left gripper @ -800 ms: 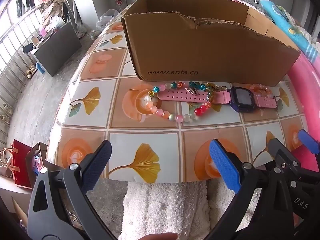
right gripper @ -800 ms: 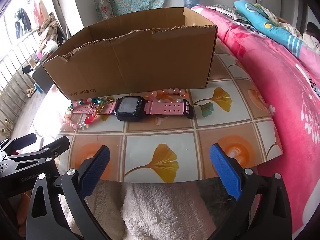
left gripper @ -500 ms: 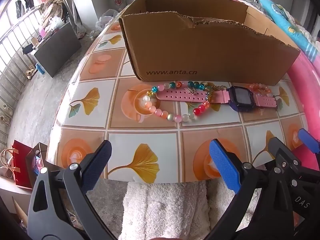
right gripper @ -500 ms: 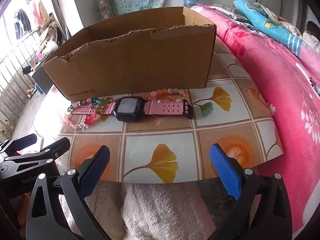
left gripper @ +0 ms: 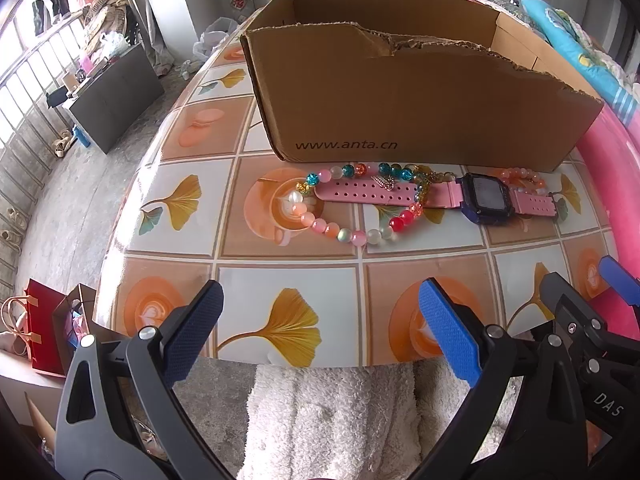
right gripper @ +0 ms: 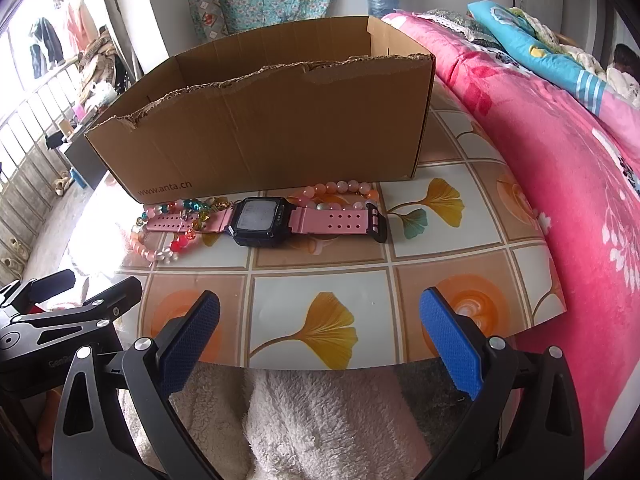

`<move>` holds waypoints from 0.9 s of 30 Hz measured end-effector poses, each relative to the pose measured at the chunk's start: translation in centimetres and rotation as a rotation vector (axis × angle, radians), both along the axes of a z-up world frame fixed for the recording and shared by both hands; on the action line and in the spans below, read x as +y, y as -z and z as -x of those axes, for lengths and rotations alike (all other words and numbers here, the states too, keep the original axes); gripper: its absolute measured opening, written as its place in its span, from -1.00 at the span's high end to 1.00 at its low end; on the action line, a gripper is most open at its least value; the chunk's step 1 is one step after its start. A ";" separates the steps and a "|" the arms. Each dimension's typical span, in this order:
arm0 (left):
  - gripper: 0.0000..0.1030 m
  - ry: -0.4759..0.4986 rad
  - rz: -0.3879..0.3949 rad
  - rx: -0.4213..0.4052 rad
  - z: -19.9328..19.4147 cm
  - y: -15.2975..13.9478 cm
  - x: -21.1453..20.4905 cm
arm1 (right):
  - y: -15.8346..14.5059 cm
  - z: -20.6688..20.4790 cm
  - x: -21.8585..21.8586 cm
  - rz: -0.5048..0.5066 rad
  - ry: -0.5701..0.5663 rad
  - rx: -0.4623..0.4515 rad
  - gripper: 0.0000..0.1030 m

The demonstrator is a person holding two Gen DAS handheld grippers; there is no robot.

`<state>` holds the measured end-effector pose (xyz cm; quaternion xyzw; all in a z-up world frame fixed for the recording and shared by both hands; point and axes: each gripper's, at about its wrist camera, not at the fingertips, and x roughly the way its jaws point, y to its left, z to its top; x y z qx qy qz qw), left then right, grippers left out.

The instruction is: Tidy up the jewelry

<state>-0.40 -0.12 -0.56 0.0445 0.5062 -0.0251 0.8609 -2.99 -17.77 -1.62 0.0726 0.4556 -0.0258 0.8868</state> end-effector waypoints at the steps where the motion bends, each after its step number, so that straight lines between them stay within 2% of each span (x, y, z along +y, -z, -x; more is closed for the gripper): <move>1: -0.83 0.001 0.003 0.002 -0.2 -0.2 0.3 | 0.0 0.0 0.0 0.000 0.000 0.000 -0.90; 27: -0.83 -0.003 -0.009 0.002 -0.3 -0.3 0.6 | 0.1 0.1 0.0 -0.001 -0.002 -0.001 -0.90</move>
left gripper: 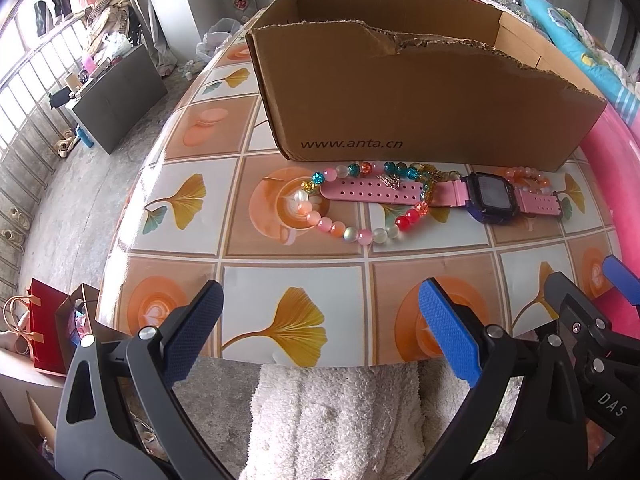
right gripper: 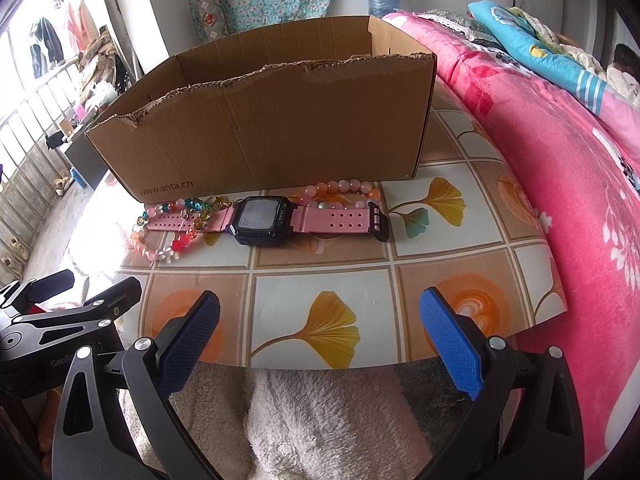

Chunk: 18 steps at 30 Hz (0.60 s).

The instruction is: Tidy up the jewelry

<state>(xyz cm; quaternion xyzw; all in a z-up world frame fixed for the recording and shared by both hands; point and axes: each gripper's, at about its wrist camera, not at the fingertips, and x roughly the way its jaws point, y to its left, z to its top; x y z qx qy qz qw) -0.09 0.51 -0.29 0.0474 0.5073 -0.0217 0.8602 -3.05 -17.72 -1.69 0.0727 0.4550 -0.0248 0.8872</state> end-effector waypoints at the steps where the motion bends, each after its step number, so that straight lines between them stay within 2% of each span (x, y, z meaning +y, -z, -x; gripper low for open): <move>1: -0.83 0.000 -0.001 0.000 0.0 0.0 0.1 | 0.0 0.0 0.0 0.001 0.000 0.000 -0.90; 18: -0.83 -0.002 -0.005 -0.001 0.1 0.1 0.3 | 0.0 0.0 -0.1 -0.001 0.000 0.000 -0.90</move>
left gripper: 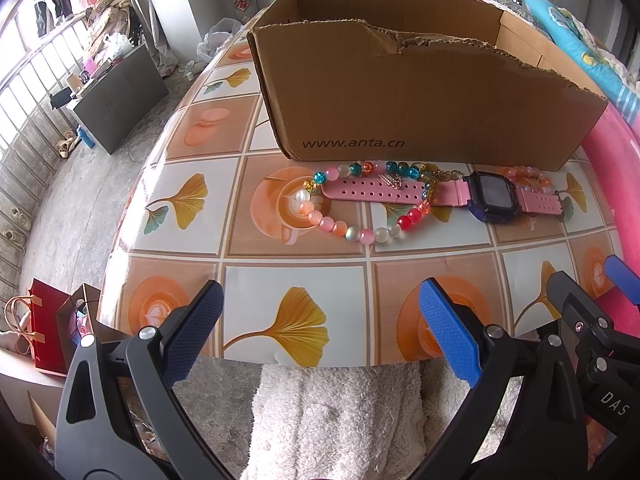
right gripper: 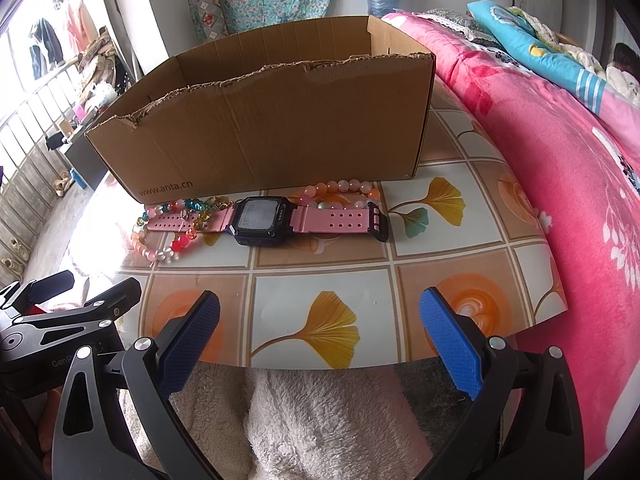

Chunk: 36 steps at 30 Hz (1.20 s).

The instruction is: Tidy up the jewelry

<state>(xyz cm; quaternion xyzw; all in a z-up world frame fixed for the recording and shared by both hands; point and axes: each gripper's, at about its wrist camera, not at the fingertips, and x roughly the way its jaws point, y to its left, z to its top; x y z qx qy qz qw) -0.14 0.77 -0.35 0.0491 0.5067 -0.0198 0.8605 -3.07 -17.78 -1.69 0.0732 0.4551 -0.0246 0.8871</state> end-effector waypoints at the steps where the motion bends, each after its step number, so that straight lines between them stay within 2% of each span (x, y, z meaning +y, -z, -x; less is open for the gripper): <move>1: -0.83 0.000 -0.001 0.000 0.0 0.0 0.0 | 0.0 0.0 0.0 0.000 0.000 0.000 -0.90; 15: -0.83 -0.004 0.007 -0.010 0.0 0.0 1.0 | 0.0 0.2 -0.2 -0.013 0.000 -0.013 -0.90; 22: -0.83 0.006 0.046 -0.056 -0.3 0.0 4.4 | -1.7 0.1 0.8 -0.059 -0.114 -0.118 -0.87; 25: -0.83 0.037 0.092 -0.093 -0.8 -0.1 5.6 | -2.4 -0.7 2.0 -0.088 -0.187 -0.149 -0.70; 27: -0.84 0.071 0.167 -0.128 -1.0 -0.2 6.7 | -2.6 -1.4 2.8 -0.114 -0.225 -0.158 -0.58; 30: -0.84 0.070 0.257 -0.139 -1.6 -0.3 8.2 | -2.5 -2.6 3.7 -0.144 -0.266 -0.153 -0.36; 33: -0.84 0.069 0.275 -0.127 -2.8 0.1 8.9 | -2.1 -4.0 4.5 -0.157 -0.298 -0.133 -0.14; 36: -0.83 0.079 0.254 -0.155 -3.4 0.3 8.9 | -1.4 -5.3 5.2 -0.170 -0.324 -0.096 0.09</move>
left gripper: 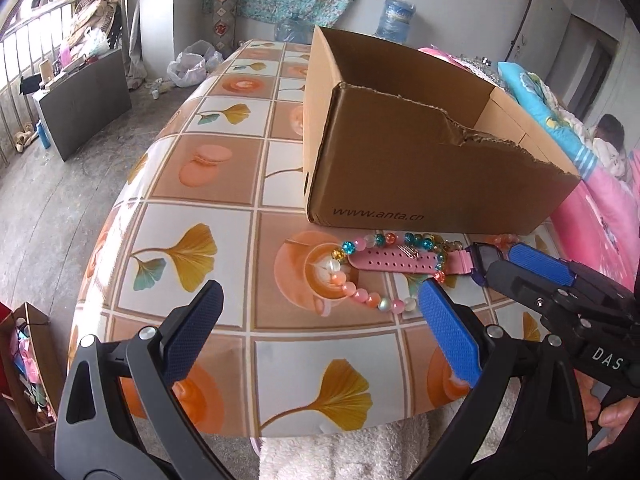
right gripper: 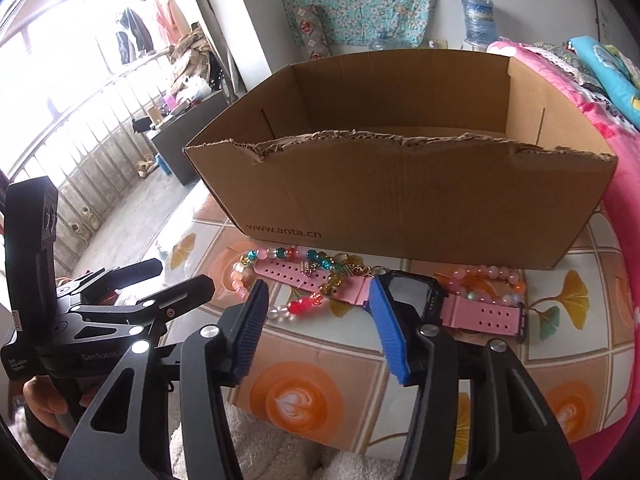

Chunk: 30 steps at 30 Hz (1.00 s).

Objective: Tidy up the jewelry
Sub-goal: 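Reach the right tool to the multicolour beaded bracelet and close on it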

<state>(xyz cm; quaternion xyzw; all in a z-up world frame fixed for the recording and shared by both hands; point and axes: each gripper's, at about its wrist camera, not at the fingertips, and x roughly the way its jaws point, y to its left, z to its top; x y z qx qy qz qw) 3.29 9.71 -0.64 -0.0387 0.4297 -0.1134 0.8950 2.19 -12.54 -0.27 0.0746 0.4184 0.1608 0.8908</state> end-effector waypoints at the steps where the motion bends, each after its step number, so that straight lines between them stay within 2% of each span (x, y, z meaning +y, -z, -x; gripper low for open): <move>1: -0.83 0.009 -0.004 -0.016 -0.1 -0.1 -0.1 | 0.2 -0.4 0.2 -0.001 -0.009 0.010 0.16; 4: -0.80 0.040 -0.009 -0.053 -0.5 0.0 -0.9 | 0.7 -1.0 0.7 0.009 -0.030 0.028 0.30; 5: -0.53 0.057 -0.010 -0.066 -0.7 0.0 -1.5 | 1.0 -1.2 0.9 0.013 -0.036 0.037 0.32; 7: -0.25 0.097 -0.029 -0.054 -1.1 0.3 -2.3 | 1.4 -1.7 1.2 0.021 -0.041 0.055 0.40; 8: -0.20 0.110 -0.036 -0.044 -1.4 0.6 -2.7 | 1.6 -1.9 1.3 0.023 -0.044 0.063 0.42; 10: 0.06 0.131 -0.043 -0.029 -1.7 1.0 -3.2 | 1.8 -2.4 1.8 0.043 -0.044 0.073 0.48; 12: 0.12 0.134 -0.063 -0.018 -2.0 1.4 -3.6 | 2.0 -2.7 2.0 0.052 -0.046 0.080 0.51; 14: 0.33 0.138 -0.089 -0.004 -2.3 1.8 -4.0 | 2.3 -3.1 2.3 0.061 -0.050 0.089 0.53; 17: 0.46 0.124 -0.105 0.032 -2.8 2.6 -4.2 | 2.7 -3.5 2.8 0.079 -0.047 0.092 0.55; 20: 0.47 0.117 -0.130 0.022 -3.0 2.5 -4.5 | 2.9 -4.3 3.1 0.094 -0.039 0.104 0.56; 24: 0.49 0.117 -0.145 0.015 -3.0 2.6 -4.6 | 3.2 -4.4 3.8 0.125 -0.039 0.100 0.73; 26: 0.78 0.125 -0.138 0.007 -2.8 2.6 -4.7 | 3.2 -4.4 3.9 0.108 -0.047 0.103 0.80; 28: 0.84 0.118 -0.161 -0.015 -2.6 2.5 -4.9 | 3.1 -4.5 4.0 0.096 -0.049 0.096 0.81; 30: 0.84 0.122 -0.147 -0.041 -2.2 1.8 -4.9 | 2.7 -4.2 4.1 0.088 -0.051 0.071 0.81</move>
